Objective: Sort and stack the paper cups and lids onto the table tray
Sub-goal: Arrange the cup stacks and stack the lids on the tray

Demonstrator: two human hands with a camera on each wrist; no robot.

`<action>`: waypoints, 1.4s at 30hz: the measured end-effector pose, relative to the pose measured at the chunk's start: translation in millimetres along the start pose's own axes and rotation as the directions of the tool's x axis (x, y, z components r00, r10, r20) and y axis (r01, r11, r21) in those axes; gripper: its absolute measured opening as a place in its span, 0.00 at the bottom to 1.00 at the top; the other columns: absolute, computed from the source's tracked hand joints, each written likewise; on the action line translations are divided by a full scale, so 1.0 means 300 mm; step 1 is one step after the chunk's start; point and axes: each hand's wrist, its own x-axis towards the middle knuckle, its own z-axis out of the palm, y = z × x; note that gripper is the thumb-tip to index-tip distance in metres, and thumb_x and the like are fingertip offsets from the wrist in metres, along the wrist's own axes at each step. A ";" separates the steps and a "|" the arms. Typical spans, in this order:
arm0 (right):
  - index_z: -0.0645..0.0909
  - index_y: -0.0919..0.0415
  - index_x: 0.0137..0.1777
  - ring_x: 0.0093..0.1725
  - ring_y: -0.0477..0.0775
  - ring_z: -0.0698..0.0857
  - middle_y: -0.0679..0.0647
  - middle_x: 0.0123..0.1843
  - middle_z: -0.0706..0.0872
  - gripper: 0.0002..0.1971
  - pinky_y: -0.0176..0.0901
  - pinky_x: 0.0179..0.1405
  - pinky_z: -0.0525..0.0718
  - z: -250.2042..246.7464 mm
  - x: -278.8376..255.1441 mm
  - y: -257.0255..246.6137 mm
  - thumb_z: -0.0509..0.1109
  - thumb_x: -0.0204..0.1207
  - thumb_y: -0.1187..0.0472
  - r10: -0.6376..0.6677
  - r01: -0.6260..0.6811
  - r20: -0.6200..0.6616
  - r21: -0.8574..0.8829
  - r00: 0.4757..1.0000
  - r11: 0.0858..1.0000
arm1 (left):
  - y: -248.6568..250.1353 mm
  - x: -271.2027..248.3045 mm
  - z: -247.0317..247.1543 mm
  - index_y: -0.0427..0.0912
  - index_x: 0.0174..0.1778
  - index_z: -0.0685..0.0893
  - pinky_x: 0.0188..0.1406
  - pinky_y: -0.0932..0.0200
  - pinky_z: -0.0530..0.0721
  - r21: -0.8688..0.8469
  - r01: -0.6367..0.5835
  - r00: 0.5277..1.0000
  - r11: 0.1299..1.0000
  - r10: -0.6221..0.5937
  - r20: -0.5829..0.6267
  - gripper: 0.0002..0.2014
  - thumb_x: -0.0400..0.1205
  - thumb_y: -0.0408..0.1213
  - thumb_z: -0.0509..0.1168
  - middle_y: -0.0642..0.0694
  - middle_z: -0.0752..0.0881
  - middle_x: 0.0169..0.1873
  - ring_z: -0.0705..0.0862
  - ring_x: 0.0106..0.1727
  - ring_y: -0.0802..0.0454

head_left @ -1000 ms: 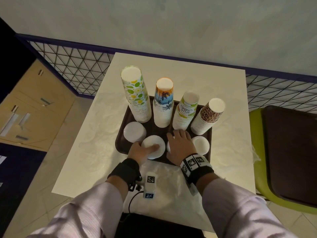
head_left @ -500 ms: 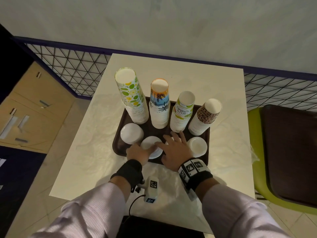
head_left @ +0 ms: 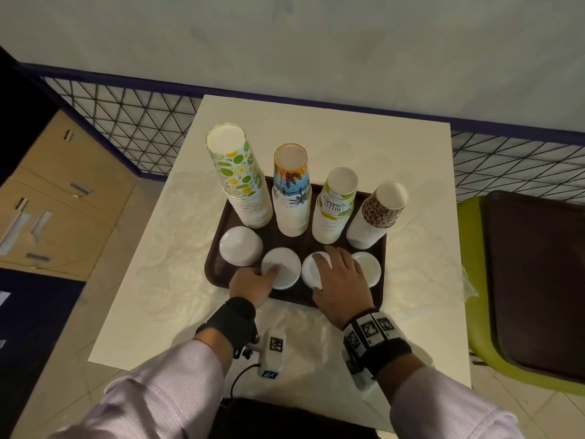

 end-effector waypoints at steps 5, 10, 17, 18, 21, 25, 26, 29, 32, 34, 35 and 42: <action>0.71 0.53 0.80 0.84 0.60 0.64 0.55 0.83 0.69 0.32 0.56 0.81 0.68 -0.011 -0.003 0.013 0.73 0.76 0.52 0.027 -0.024 -0.047 0.069 0.998 0.997 | 0.030 0.020 0.030 0.40 0.48 0.90 0.64 0.45 0.89 -0.120 0.053 0.999 0.991 -0.053 -0.001 0.23 0.82 0.60 0.72 0.43 0.93 0.41 0.92 0.49 0.46; 0.72 0.53 0.80 0.84 0.60 0.64 0.55 0.82 0.70 0.31 0.56 0.81 0.68 -0.020 -0.011 0.027 0.73 0.77 0.53 0.034 -0.030 -0.042 0.080 0.999 0.996 | 0.041 0.026 0.037 0.41 0.51 0.91 0.68 0.42 0.87 -0.211 0.077 0.996 0.975 -0.085 -0.026 0.24 0.81 0.62 0.73 0.43 0.94 0.42 0.92 0.50 0.45; 0.75 0.55 0.77 0.81 0.63 0.69 0.57 0.79 0.75 0.30 0.59 0.79 0.73 -0.011 -0.020 0.037 0.74 0.75 0.55 0.027 -0.022 -0.050 0.101 0.998 0.995 | 0.036 0.004 0.038 0.44 0.45 0.89 0.70 0.41 0.86 -0.289 0.063 0.998 0.955 -0.068 -0.009 0.24 0.79 0.64 0.73 0.43 0.94 0.39 0.94 0.49 0.43; 0.75 0.55 0.76 0.81 0.63 0.69 0.57 0.78 0.75 0.29 0.59 0.79 0.74 -0.011 -0.021 0.036 0.74 0.74 0.55 0.025 -0.019 -0.055 0.106 0.998 0.994 | 0.041 -0.009 0.032 0.45 0.45 0.88 0.70 0.40 0.86 -0.270 0.066 0.998 0.961 -0.066 0.009 0.21 0.80 0.63 0.73 0.42 0.94 0.41 0.94 0.49 0.42; 0.75 0.55 0.77 0.80 0.63 0.71 0.57 0.77 0.76 0.30 0.61 0.77 0.76 -0.015 -0.020 0.042 0.75 0.74 0.55 0.026 -0.018 -0.070 0.119 0.997 0.993 | 0.048 -0.064 -0.001 0.41 0.44 0.86 0.67 0.41 0.88 -0.204 0.099 0.995 0.974 -0.090 0.054 0.20 0.83 0.58 0.72 0.40 0.92 0.39 0.93 0.44 0.42; 0.75 0.54 0.78 0.80 0.62 0.71 0.56 0.78 0.76 0.32 0.60 0.77 0.75 -0.018 -0.024 0.068 0.76 0.73 0.51 0.043 -0.033 -0.079 0.117 0.996 0.993 | 0.042 -0.159 -0.070 0.45 0.48 0.80 0.34 0.56 0.82 0.038 -0.072 0.995 0.997 0.075 -0.067 0.18 0.79 0.54 0.77 0.45 0.86 0.41 0.83 0.35 0.52; 0.74 0.52 0.79 0.80 0.62 0.70 0.55 0.78 0.75 0.34 0.60 0.78 0.74 -0.016 -0.023 0.073 0.76 0.73 0.50 0.039 -0.032 -0.067 0.104 0.997 0.994 | 0.043 -0.178 -0.079 0.48 0.49 0.79 0.34 0.61 0.76 0.150 -0.195 0.970 0.969 0.213 -0.114 0.17 0.78 0.51 0.79 0.48 0.84 0.43 0.81 0.38 0.54; 0.71 0.47 0.79 0.80 0.62 0.69 0.53 0.77 0.75 0.36 0.60 0.78 0.73 -0.014 -0.003 0.073 0.78 0.71 0.45 0.003 -0.001 -0.033 0.046 0.999 0.999 | 0.058 -0.187 -0.070 0.53 0.58 0.81 0.51 0.60 0.74 0.446 -0.508 0.810 0.736 0.585 -0.042 0.21 0.74 0.48 0.82 0.53 0.77 0.53 0.72 0.51 0.55; 0.72 0.45 0.77 0.74 0.62 0.73 0.54 0.72 0.78 0.36 0.58 0.75 0.73 -0.007 0.020 0.070 0.78 0.69 0.42 -0.023 0.023 -0.022 -0.034 0.999 0.999 | 0.077 -0.135 -0.027 0.53 0.67 0.83 0.61 0.56 0.73 0.536 -0.602 0.749 0.592 0.652 0.121 0.27 0.73 0.50 0.83 0.48 0.74 0.62 0.66 0.59 0.53; 0.73 0.45 0.76 0.69 0.63 0.76 0.55 0.68 0.80 0.35 0.58 0.73 0.74 -0.001 0.031 0.070 0.78 0.68 0.41 -0.022 0.020 -0.029 -0.062 0.999 0.998 | 0.091 -0.102 -0.002 0.54 0.70 0.82 0.66 0.51 0.77 0.591 -0.619 0.733 0.517 0.650 0.199 0.29 0.73 0.51 0.82 0.48 0.75 0.64 0.71 0.62 0.49; 0.74 0.45 0.76 0.67 0.63 0.77 0.55 0.65 0.82 0.35 0.59 0.72 0.74 0.004 0.035 0.071 0.78 0.68 0.42 -0.019 0.016 -0.037 -0.061 0.999 0.998 | 0.097 -0.090 0.007 0.55 0.71 0.81 0.68 0.49 0.78 0.619 -0.616 0.733 0.488 0.642 0.223 0.30 0.74 0.51 0.81 0.47 0.75 0.65 0.73 0.64 0.46; 0.71 0.44 0.77 0.70 0.62 0.76 0.55 0.67 0.81 0.34 0.57 0.75 0.70 0.017 0.065 0.069 0.76 0.71 0.43 0.004 -0.006 -0.044 -0.042 0.999 0.999 | 0.078 -0.039 0.007 0.54 0.70 0.81 0.66 0.46 0.80 0.689 -0.574 0.736 0.443 0.647 0.197 0.24 0.78 0.45 0.78 0.47 0.78 0.67 0.75 0.67 0.41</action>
